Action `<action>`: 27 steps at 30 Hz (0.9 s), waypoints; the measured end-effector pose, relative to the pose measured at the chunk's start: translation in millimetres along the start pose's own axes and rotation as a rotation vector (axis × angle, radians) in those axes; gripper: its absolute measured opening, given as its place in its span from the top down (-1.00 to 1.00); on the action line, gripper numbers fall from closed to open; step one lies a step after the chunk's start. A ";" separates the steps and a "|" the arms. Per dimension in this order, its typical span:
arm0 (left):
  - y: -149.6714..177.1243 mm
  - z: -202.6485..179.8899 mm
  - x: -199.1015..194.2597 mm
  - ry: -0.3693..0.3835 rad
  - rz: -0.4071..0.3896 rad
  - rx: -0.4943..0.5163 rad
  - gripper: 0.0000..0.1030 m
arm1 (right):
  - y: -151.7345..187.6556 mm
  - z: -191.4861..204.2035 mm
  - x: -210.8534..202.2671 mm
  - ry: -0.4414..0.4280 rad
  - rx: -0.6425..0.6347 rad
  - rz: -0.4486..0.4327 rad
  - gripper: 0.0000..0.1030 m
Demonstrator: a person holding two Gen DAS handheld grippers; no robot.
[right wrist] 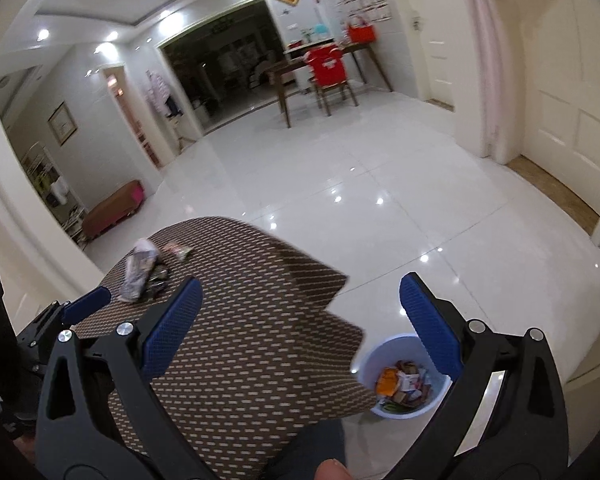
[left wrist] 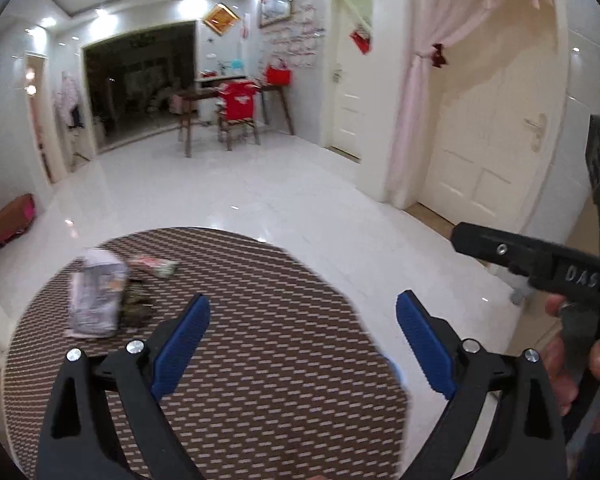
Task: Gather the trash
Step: 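Move both open grippers back over the table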
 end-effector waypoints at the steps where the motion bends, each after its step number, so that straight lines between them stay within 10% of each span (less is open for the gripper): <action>1: 1.2 7.7 -4.4 -0.024 -0.006 -0.008 -0.83 | 1.1 14.3 -0.9 -0.017 -0.012 -0.001 -0.88; 11: 38.9 132.0 -31.0 -0.236 0.018 -0.104 -0.83 | -2.5 103.9 17.2 -0.072 -0.091 0.036 -0.88; 27: 55.5 241.8 46.3 -0.327 0.211 -0.102 -0.83 | 11.5 177.9 111.2 -0.112 -0.153 0.201 -0.88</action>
Point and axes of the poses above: each gripper's, at about its wrist camera, not at the fingertips, and x roughly the way its jaws point, z to its left, y to its underside, the point moved 5 cm from there along x, roughly the way its jaws point, and after that the axes turned 13 degrees about y, right-handed, at the moved point
